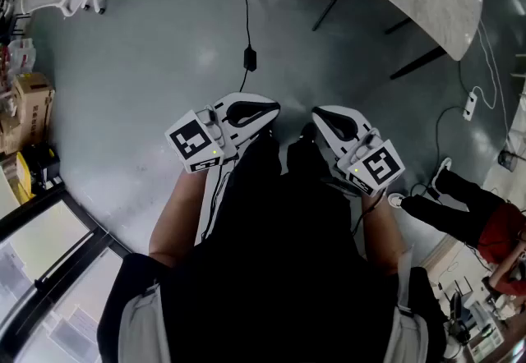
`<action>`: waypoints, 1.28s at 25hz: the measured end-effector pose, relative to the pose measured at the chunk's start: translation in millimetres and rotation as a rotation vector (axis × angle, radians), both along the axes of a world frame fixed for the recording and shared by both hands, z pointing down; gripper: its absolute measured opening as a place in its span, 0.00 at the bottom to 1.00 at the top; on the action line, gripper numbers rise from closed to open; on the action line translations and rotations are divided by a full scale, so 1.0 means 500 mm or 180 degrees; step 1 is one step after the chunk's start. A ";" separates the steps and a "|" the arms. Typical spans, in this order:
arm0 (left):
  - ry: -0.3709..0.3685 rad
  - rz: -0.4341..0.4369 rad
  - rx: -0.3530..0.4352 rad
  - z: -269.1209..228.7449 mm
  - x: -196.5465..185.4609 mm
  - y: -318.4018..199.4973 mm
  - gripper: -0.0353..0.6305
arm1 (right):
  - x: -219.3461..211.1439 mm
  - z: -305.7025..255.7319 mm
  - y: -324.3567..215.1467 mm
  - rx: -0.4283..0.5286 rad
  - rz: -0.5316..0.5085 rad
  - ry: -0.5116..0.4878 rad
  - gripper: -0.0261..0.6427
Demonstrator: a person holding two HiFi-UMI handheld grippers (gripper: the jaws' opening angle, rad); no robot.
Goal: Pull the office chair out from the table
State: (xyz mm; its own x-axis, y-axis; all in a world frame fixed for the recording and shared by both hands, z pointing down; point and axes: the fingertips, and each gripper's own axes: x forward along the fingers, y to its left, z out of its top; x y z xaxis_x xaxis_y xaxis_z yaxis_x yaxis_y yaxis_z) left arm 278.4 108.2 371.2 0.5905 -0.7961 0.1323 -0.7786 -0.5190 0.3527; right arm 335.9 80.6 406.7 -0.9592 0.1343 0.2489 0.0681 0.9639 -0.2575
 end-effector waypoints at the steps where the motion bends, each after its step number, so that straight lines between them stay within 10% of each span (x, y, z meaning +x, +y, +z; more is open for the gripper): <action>1: 0.0016 0.0019 0.0016 0.003 0.004 -0.002 0.07 | -0.010 0.000 0.001 0.0050 -0.0039 -0.0015 0.07; 32: 0.0193 0.0317 0.0177 0.016 -0.090 0.054 0.07 | -0.133 -0.030 0.025 0.0337 0.0475 0.0067 0.07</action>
State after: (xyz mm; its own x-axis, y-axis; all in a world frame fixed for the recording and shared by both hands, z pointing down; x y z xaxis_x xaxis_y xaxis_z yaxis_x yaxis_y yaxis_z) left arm 233.5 135.3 379.3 0.6727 -0.7381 0.0511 -0.7003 -0.6129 0.3660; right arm 269.5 93.3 391.8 -0.9610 -0.0371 0.2742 -0.0820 0.9847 -0.1540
